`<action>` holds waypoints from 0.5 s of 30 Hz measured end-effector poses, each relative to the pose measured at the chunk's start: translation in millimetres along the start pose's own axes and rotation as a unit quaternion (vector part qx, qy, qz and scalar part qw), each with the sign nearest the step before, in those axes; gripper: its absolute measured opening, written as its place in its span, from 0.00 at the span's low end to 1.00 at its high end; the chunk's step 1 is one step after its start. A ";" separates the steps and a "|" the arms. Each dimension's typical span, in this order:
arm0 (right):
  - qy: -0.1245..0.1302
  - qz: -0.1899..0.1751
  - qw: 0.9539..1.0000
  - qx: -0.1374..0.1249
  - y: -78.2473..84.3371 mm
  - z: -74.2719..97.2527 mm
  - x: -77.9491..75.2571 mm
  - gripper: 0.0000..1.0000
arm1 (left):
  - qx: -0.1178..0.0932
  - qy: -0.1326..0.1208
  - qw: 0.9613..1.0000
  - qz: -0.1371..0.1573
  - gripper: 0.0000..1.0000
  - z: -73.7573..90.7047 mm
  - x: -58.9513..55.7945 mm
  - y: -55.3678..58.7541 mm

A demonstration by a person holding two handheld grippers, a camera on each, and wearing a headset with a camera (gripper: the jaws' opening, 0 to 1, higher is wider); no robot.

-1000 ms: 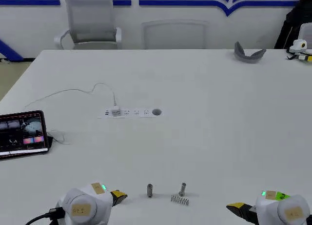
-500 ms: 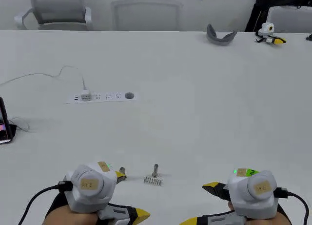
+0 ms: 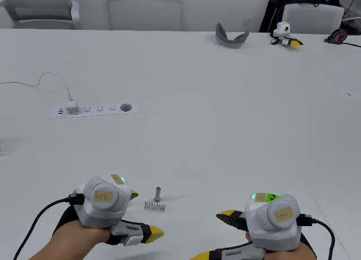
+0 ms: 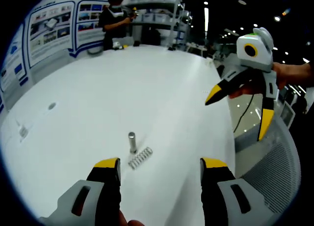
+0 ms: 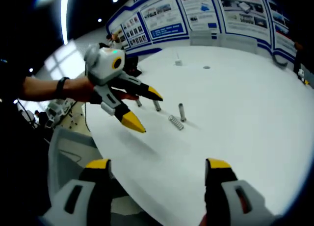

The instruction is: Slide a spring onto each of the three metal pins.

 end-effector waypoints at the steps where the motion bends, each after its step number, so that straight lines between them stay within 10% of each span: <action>1: 0.002 -0.001 1.000 0.000 0.7 1.9 -0.2 0.80 | 0.002 -0.002 1.000 0.003 0.66 -4.2 0.7 0.2; 15: 0.018 -0.018 1.000 -0.006 7.1 16.5 -0.9 0.80 | 0.024 -0.012 0.999 0.019 0.56 -42.6 4.2 11.0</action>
Point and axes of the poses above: the centre of the closed fingertips' face, and the gripper's own axes: z roughly backward along the fingers, x roughly to its left, y roughly out of its underside, the point moved 7 cm from there along z, roughly backward along the fingers, and after that the axes turned 3 degrees about -x, right-handed, at the moved point
